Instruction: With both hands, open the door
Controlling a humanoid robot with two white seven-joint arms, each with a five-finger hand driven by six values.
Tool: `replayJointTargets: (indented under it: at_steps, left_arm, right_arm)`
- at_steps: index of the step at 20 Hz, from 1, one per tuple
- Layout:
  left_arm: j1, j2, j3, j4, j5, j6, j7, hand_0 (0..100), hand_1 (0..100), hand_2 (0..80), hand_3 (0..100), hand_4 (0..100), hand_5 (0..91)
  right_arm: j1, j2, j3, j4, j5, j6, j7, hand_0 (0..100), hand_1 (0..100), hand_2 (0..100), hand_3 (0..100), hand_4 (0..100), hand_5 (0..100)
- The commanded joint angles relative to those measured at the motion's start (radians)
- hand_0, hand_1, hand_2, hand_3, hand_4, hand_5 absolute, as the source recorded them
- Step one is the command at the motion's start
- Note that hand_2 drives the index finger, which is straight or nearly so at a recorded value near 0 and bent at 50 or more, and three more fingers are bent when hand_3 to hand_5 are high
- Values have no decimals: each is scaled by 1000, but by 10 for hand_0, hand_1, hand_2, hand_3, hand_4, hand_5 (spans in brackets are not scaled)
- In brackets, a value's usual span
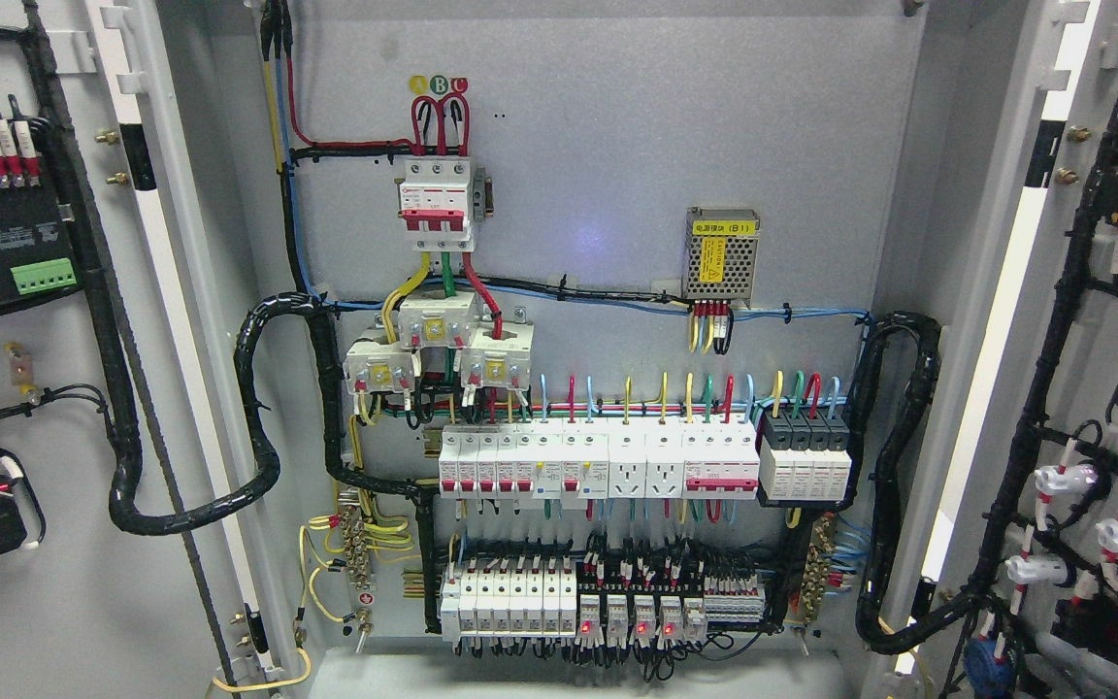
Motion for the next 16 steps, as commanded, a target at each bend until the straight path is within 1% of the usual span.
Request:
replayJointTargets:
  at_steps: [1,9,16]
  left_arm:
    - [-11,8,3,82,13,6,0,0,0,0,0,0,0]
    - [-97,11,-14,159,13,14,0,0,0,0,0,0,0]
    - [-178,19,-81,199,10,26,1,0,0,0,0,0,0]
  right_arm:
    - [-1,2,0,2,0,0,0,0,0,0,0,0,0]
    - [-1,2,0,2,0,0,0,0,0,0,0,0,0]
    - [-1,0,-2,2,0,0,0,0,0,0,0,0,0]
